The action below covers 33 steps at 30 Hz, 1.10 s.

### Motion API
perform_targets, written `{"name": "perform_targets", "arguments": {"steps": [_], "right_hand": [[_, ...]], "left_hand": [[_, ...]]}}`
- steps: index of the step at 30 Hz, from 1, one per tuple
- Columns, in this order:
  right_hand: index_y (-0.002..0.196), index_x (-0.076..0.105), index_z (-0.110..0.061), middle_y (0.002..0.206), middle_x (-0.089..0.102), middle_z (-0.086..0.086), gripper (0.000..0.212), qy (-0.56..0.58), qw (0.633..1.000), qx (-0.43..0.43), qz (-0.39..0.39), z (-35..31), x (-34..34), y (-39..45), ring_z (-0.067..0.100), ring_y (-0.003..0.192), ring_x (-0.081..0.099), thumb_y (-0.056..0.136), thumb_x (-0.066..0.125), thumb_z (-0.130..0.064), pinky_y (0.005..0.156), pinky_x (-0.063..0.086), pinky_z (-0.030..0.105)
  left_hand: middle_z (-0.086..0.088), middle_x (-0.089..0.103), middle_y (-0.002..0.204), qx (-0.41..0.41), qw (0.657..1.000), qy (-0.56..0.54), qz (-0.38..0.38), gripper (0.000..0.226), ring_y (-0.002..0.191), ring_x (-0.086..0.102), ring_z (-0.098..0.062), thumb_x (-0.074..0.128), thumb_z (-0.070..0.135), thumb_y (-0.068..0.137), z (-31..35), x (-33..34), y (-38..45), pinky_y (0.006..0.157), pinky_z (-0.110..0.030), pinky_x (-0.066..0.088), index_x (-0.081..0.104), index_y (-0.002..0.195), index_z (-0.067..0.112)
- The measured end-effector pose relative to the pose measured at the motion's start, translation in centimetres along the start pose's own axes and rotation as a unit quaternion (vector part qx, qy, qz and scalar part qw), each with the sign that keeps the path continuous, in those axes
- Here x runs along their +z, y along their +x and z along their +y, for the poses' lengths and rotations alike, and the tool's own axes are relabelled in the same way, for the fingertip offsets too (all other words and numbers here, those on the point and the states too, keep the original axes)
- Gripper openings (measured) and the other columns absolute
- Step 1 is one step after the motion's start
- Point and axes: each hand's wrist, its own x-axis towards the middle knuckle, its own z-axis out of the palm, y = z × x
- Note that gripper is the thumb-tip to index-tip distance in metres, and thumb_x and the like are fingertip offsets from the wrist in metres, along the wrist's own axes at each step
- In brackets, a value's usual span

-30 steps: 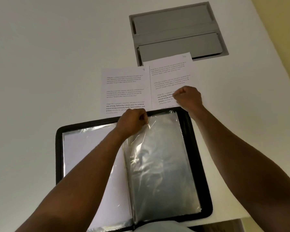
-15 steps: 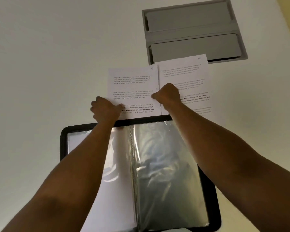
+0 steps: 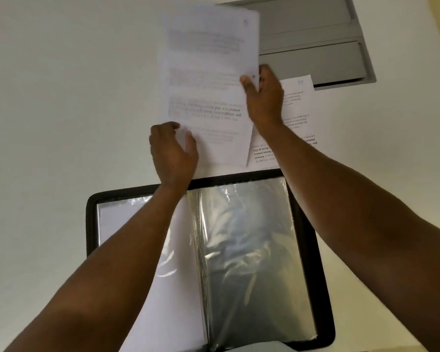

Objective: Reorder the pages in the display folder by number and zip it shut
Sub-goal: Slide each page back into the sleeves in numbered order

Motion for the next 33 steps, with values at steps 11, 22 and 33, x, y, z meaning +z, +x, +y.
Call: {"name": "perform_targets", "arguments": {"steps": [11,22,33], "right_hand": [[0.101,0.056,-0.015,0.100,0.067,-0.003,0.014,0.060,0.989,-0.019,0.137,-0.6,-8.8,3.0,0.008,0.094,0.067,0.090,0.065,-0.016,0.080,0.057,0.024],[0.105,0.060,-0.021,0.105,0.067,-0.004,0.016,0.158,0.968,0.136,0.139,3.3,-14.1,-1.1,0.012,0.096,0.068,0.091,0.066,-0.016,0.079,0.060,0.035],[0.100,0.059,-0.024,0.110,0.067,0.002,0.009,0.204,0.941,0.203,0.178,4.3,-17.0,-3.0,0.015,0.097,0.069,0.094,0.063,-0.018,0.082,0.060,0.039]], "left_hand": [[-0.002,0.056,0.116,0.210,0.900,0.192,-0.331,0.057,0.106,0.051,-0.024,0.074,0.055,0.074,1.0,2.0,-7.6,0.087,-0.038,0.046,0.065,0.118,0.020],[-0.004,0.057,0.109,0.146,0.875,0.206,-0.413,0.043,0.101,0.055,-0.024,0.073,0.031,0.083,3.2,1.8,-6.7,0.081,-0.036,0.046,0.059,0.120,0.016],[-0.005,0.063,0.100,0.142,0.883,0.210,-0.394,0.019,0.089,0.060,-0.027,0.057,0.017,0.088,3.9,1.2,-7.5,0.074,-0.036,0.048,0.059,0.107,0.015]]}}
